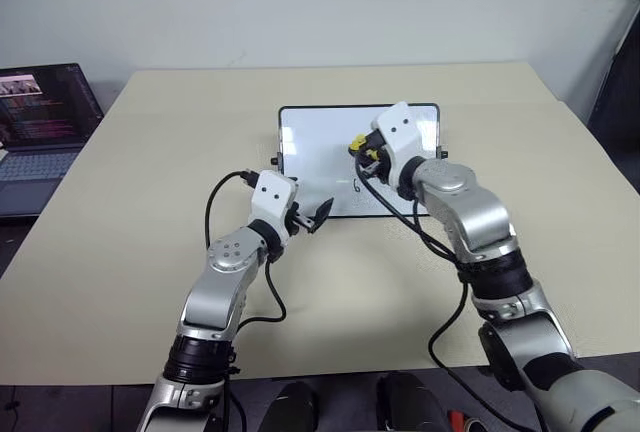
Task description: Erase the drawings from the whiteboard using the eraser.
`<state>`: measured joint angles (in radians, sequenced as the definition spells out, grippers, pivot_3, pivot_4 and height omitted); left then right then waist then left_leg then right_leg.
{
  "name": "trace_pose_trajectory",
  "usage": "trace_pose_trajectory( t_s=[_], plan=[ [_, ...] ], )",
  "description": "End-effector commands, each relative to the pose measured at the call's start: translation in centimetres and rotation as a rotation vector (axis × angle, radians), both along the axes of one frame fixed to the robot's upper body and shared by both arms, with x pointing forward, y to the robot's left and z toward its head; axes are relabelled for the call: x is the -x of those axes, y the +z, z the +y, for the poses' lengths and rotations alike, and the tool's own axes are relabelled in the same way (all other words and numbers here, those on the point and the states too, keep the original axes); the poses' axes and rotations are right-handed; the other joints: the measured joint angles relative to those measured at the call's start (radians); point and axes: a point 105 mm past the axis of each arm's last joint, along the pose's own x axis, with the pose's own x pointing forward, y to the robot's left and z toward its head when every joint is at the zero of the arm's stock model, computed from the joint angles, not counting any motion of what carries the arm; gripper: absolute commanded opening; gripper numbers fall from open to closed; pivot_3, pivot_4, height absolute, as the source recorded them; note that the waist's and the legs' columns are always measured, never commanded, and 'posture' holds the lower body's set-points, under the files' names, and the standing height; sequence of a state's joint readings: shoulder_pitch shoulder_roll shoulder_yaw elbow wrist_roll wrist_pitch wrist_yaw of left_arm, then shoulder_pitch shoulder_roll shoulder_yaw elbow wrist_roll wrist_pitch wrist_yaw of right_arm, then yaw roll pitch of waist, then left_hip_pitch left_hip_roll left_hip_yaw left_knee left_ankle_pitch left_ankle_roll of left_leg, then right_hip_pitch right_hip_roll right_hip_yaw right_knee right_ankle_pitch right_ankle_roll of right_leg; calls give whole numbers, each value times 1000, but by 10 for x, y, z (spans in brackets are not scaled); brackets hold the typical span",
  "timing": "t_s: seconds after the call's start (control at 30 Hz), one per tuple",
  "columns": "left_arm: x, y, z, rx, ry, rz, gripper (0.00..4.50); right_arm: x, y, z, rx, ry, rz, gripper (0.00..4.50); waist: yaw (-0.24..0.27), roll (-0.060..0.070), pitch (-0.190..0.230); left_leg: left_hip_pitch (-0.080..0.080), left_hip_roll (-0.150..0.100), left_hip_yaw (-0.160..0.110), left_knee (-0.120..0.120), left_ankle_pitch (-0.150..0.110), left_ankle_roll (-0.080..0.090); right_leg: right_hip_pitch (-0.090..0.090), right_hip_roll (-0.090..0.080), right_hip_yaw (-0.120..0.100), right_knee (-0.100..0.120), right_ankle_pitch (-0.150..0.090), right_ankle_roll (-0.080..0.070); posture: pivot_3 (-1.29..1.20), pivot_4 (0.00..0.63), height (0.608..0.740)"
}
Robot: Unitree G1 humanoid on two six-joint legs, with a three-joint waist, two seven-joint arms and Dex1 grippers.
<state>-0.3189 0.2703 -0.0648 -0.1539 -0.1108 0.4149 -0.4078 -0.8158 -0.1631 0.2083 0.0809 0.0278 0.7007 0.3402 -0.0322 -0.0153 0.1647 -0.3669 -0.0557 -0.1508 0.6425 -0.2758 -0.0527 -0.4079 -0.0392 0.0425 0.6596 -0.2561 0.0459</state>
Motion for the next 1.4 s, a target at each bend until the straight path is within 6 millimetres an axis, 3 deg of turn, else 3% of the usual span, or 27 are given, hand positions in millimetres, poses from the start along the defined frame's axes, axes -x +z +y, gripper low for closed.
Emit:
trace_pose_trajectory(
  t_s=[0.03, 0.5, 1.07, 1.23, 1.4],
  plan=[
    [5, 14, -3, 10, -19, -50, 4500, -2, 14, 10, -5, 24, -79, 1109, 0, 0, 0, 0, 0, 0, 0, 0, 0, 0, 0, 0, 0, 0, 0, 0, 150, 740],
    [9, 17, 1, 7, -2, -53, 4500, -19, -19, 2, 141, -12, -106, 1109, -1, 0, 0, 0, 0, 0, 0, 0, 0, 0, 0, 0, 1, 0, 0, 0, 150, 740],
    [7, 18, -1, 12, -4, -56, 4500, 0, -58, -29, 238, -32, -21, 1109, 1, 0, 0, 1, 0, 0, 1, 0, 0, 1, 1, 0, 2, 0, 0, 0, 150, 740],
    [8, 16, -3, 15, -9, -50, 4500, 0, -57, -36, 240, -50, -19, 1109, 1, 0, 0, 2, 0, 0, 1, 0, 0, 2, 1, 0, 2, 0, 0, 0, 150, 740],
    [7, 17, -3, 14, -9, -52, 4500, -5, -44, -35, 202, -65, -41, 1109, 1, 0, 0, 2, 0, 0, 1, 0, 0, 2, 1, 0, 2, 0, 0, 0, 150, 740]
  ],
)
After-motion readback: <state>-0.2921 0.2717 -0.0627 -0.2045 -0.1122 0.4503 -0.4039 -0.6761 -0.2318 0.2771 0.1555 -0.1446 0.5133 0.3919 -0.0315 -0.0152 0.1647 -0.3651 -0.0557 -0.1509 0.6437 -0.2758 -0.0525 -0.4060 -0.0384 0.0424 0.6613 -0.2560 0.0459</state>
